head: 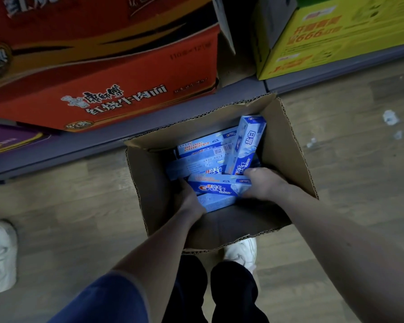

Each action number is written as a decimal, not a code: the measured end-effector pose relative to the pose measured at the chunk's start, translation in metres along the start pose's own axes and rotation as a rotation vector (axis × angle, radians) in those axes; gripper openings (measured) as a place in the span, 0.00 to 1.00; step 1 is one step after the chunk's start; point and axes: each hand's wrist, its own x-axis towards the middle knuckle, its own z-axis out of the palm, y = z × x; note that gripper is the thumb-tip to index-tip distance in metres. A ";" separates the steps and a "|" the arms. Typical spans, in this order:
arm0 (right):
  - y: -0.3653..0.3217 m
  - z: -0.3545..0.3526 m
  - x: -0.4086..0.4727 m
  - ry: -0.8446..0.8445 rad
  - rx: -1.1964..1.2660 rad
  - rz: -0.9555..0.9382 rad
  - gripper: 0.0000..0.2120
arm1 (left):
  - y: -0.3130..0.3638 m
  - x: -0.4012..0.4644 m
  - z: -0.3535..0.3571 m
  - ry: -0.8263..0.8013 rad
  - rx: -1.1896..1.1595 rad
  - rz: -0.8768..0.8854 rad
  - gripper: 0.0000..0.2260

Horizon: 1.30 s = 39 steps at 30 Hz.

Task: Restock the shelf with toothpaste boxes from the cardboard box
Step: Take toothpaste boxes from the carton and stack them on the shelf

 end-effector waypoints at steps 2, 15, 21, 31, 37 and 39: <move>-0.001 -0.001 -0.005 -0.001 0.023 -0.002 0.21 | 0.001 -0.006 -0.005 0.025 0.213 0.052 0.40; -0.015 -0.030 -0.054 -0.013 -0.008 0.039 0.24 | 0.012 -0.075 -0.050 -0.094 0.401 0.278 0.26; -0.024 -0.047 -0.091 -0.051 -0.099 0.060 0.30 | 0.013 -0.104 -0.082 -0.013 0.631 0.293 0.27; -0.035 -0.089 -0.153 0.101 0.083 0.031 0.25 | -0.007 -0.163 -0.135 0.142 0.390 0.481 0.23; -0.046 -0.116 -0.187 0.186 0.153 -0.064 0.29 | -0.011 -0.198 -0.162 0.244 0.357 0.556 0.23; -0.051 -0.125 -0.200 0.215 0.179 -0.106 0.30 | -0.013 -0.209 -0.172 0.276 0.331 0.587 0.22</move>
